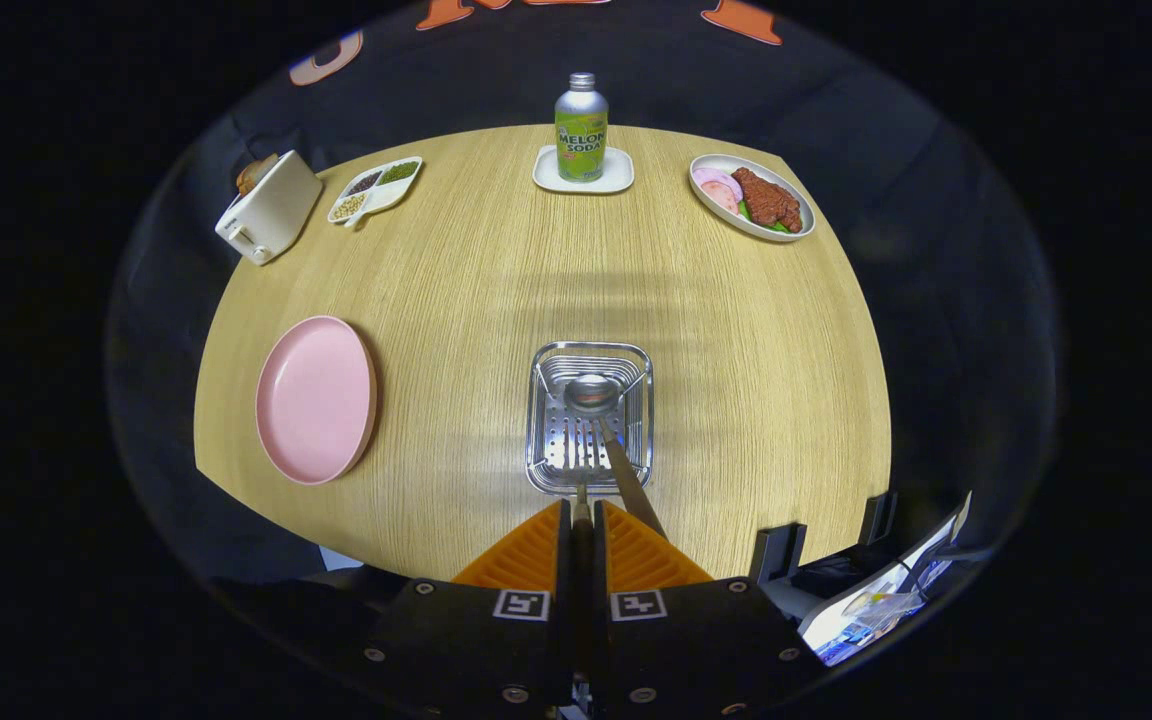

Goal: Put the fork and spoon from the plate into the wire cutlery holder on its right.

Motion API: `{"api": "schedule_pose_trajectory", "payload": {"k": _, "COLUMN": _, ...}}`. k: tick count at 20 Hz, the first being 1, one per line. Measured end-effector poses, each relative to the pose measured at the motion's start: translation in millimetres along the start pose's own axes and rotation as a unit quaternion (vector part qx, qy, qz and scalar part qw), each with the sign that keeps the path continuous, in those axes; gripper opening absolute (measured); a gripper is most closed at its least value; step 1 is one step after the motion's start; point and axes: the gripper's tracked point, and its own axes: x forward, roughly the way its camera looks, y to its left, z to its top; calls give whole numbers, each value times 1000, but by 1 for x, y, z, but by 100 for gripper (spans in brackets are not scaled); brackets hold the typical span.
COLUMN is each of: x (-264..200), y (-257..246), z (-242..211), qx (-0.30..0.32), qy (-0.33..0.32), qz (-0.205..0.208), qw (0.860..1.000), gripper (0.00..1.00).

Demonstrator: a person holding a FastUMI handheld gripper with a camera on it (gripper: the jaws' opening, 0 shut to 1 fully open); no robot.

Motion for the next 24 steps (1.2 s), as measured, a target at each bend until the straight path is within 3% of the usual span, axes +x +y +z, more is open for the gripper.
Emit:
{"api": "schedule_pose_trajectory", "payload": {"k": 7, "x": -9, "y": 1, "z": 21, "qx": 3, "qy": -50, "qz": 15, "qw": 999, "gripper": 10}}
{"api": "schedule_pose_trajectory", "payload": {"k": 12, "x": -38, "y": 4, "z": 66, "qx": 38, "qy": -156, "qz": 34, "qw": 986, "gripper": 11}}
{"api": "schedule_pose_trajectory", "payload": {"k": 15, "x": -75, "y": -8, "z": 102, "qx": 53, "qy": -247, "qz": 32, "qw": 967, "gripper": 11}}
{"api": "schedule_pose_trajectory", "payload": {"k": 18, "x": -118, "y": -12, "z": 138, "qx": 50, "qy": -342, "qz": 40, "qw": 937, "gripper": 12}}
{"api": "schedule_pose_trajectory", "payload": {"k": 24, "x": -193, "y": -8, "z": 176, "qx": 35, "qy": -465, "qz": 40, "qw": 884, "gripper": 22}}
